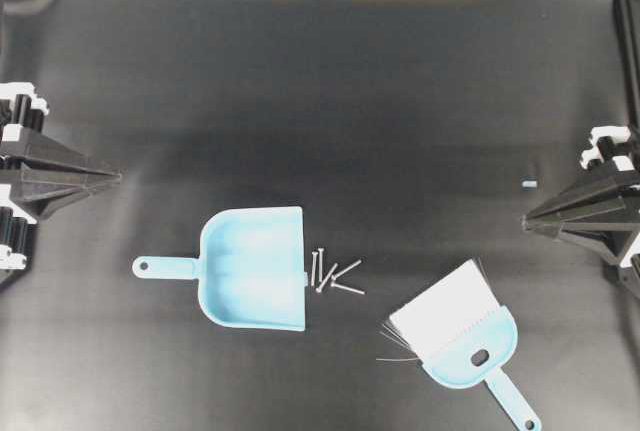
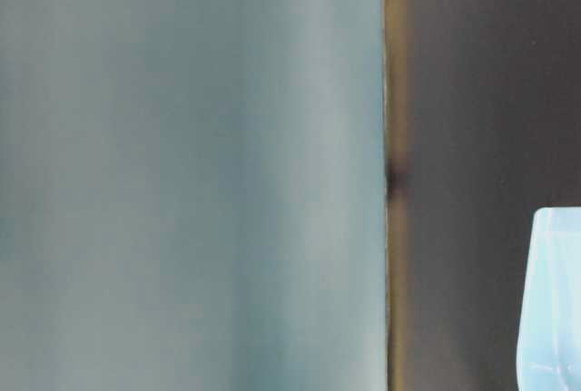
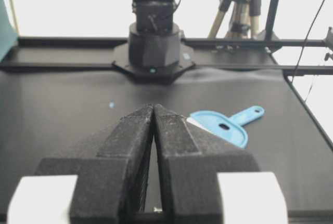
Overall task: Hold the dustpan with the left arm, while a human hand uses a hand brush to gather screws into the dustpan.
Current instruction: 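Move the left gripper toward the light-blue dustpan handle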
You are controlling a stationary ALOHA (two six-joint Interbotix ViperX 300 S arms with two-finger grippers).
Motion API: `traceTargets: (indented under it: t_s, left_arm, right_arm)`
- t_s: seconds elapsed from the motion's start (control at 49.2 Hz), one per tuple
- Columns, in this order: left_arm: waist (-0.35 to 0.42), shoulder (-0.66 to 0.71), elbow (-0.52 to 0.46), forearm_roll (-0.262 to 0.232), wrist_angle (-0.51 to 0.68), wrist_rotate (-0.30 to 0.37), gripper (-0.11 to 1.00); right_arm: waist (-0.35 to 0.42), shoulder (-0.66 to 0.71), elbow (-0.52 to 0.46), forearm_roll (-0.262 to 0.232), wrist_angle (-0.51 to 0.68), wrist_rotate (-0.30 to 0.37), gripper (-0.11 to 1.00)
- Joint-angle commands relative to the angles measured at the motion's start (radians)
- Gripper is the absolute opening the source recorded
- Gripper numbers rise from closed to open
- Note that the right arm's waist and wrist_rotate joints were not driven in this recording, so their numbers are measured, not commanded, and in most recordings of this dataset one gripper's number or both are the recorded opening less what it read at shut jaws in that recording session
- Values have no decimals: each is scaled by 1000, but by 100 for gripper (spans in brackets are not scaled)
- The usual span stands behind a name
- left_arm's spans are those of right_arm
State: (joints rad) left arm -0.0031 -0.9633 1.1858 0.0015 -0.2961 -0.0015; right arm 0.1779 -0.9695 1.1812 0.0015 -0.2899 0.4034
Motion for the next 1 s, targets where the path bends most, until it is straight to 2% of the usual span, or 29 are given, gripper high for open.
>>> traceTargets:
  t_s: [0.0, 0.081, 0.224, 0.406, 0.63, 0.833, 0.894, 0.975]
  left_arm:
    - [-41, 12, -35, 43, 71, -3, 6]
    - [-61, 32, -55, 43, 183, -8, 0]
    - [-86, 103, -81, 43, 342, -8, 0]
    - [-94, 230, -95, 43, 396, -21, 0]
    - [-95, 362, -87, 43, 374, -109, 0]
    - [-92, 437, -66, 43, 325, -132, 1]
    - [-86, 456, -58, 41, 299, -132, 9]
    - [-83, 486, -51, 43, 281, -132, 31]
  right_arm:
    - [0, 2, -17, -6, -2, 0, 4]
    - [0, -35, -15, -28, 89, 0, 0]
    - [0, -126, -23, -28, 298, 0, 0]
    - [0, -229, -3, -21, 474, 2, 0]
    - [0, -302, 74, 3, 457, 0, 0]
    - [0, -373, 127, 5, 430, 2, 0]
    - [0, -400, 143, 5, 431, 0, 0]
    - [0, -439, 164, 5, 440, 2, 0]
